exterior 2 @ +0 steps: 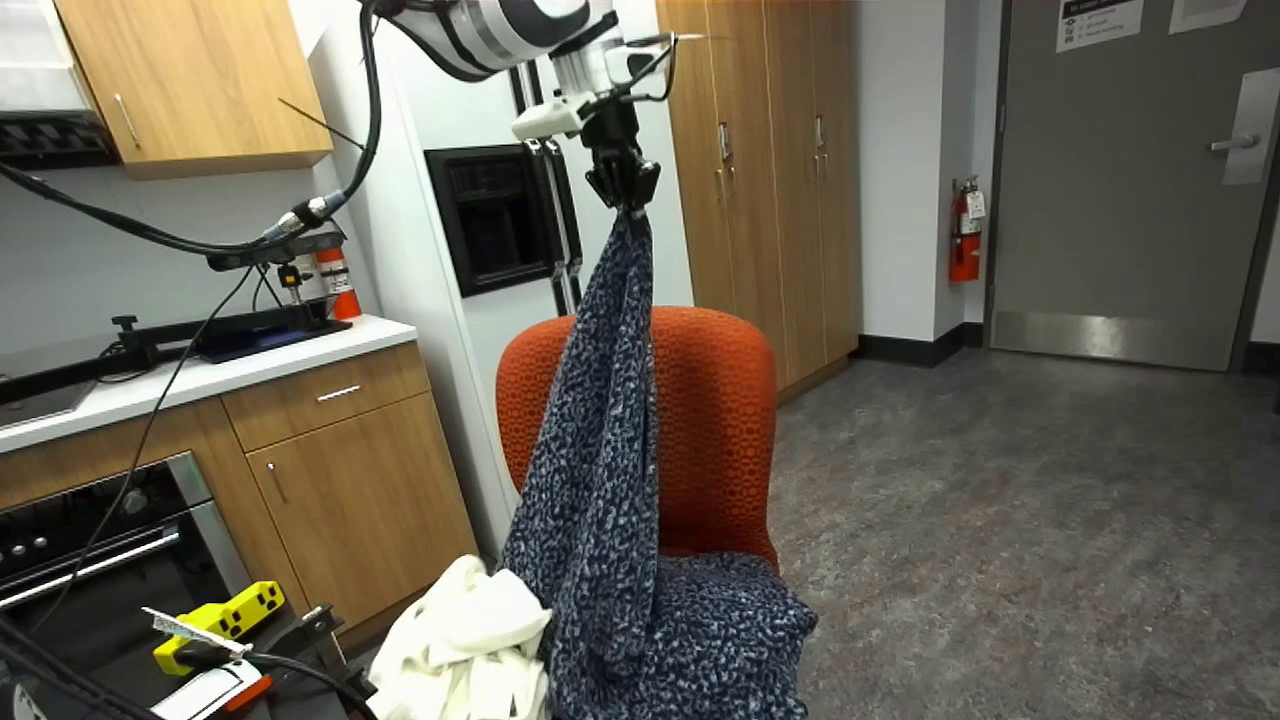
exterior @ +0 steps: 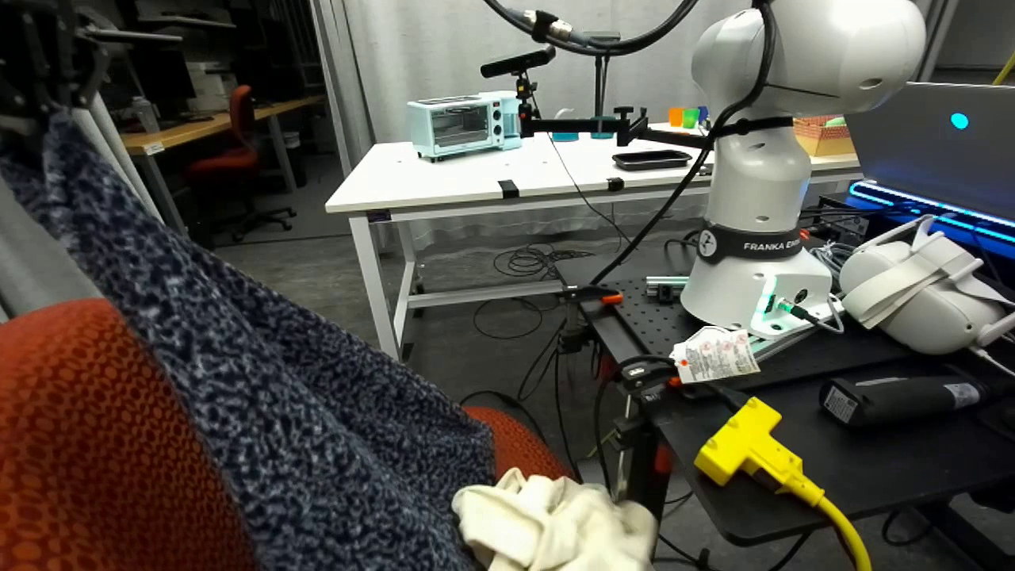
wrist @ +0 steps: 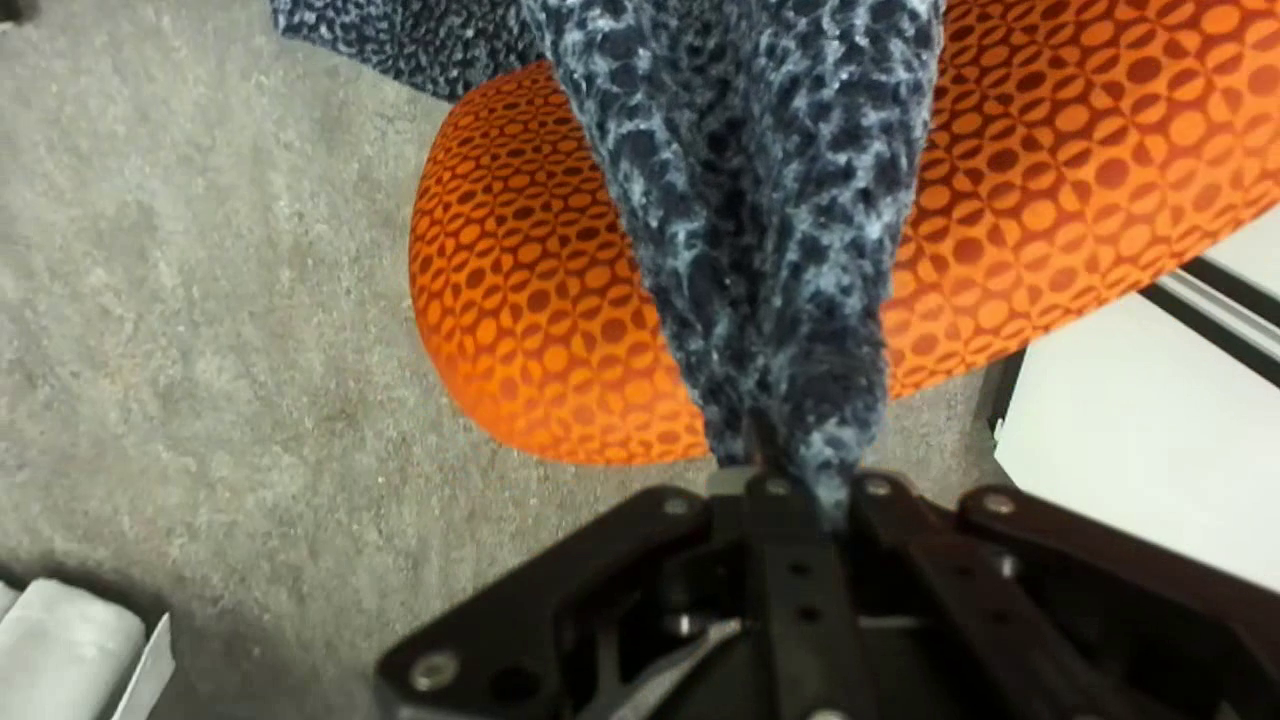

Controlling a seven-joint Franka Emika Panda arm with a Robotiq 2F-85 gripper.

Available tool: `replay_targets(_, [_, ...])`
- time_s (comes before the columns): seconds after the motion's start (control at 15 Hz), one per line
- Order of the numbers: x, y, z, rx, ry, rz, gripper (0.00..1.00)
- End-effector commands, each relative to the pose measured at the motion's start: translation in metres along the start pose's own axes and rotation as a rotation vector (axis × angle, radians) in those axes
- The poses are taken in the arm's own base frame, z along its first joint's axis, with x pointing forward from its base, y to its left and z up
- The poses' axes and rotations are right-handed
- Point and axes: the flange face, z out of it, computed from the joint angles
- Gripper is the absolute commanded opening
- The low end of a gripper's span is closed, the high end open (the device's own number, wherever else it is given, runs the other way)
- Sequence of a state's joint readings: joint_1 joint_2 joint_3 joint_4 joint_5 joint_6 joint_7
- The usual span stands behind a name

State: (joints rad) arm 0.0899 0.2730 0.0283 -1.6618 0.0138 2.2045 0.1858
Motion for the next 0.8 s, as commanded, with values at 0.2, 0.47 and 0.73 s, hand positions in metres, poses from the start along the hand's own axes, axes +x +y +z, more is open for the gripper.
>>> replay_targets(0.2, [0.048, -0.022, -0.093, -0.065, 0.145, -0.108, 0.01])
replay_targets(0.47, [0.067, -0.036, -0.132, -0.065, 0.191, -0.145, 0.01])
replay_targets(0.73, [0.076, -0.07, -0.167, -0.067, 0.245, -0.187, 0.01])
